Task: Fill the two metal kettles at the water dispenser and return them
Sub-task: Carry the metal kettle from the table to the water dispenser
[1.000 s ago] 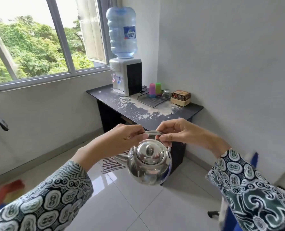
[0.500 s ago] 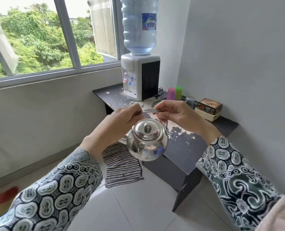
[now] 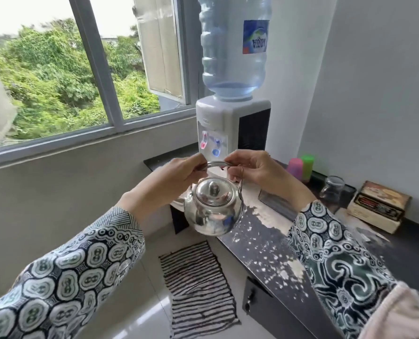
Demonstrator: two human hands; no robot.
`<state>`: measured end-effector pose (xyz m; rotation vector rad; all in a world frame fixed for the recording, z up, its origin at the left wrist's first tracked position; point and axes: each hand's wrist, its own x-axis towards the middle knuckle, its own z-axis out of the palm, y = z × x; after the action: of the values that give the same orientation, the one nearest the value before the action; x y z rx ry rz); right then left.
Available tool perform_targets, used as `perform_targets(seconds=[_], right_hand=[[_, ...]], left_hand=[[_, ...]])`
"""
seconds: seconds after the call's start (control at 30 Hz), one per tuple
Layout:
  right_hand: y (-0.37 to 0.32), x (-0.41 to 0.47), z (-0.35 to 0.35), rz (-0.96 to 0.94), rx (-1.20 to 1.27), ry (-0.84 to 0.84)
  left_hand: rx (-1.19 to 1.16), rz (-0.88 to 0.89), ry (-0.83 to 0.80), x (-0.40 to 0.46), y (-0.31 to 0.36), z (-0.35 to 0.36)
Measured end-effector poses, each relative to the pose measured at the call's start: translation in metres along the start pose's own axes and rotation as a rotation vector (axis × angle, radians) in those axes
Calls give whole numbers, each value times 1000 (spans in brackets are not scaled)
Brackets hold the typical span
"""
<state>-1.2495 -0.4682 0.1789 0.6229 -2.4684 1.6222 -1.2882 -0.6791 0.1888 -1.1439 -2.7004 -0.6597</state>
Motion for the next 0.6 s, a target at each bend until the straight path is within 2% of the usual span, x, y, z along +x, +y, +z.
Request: perform_targets(seconds=[0.2,0.43,0.6], right_hand=[[46,101,0,26,-35,34],[122,205,-6,70,-81,32],[186,275,-16,138,-65,23]], left_hand=[[-2,-35,-21,71,-83,-6],[-10,-98,-65,160,-182,20],[9,-65,-136,222,-252,41]])
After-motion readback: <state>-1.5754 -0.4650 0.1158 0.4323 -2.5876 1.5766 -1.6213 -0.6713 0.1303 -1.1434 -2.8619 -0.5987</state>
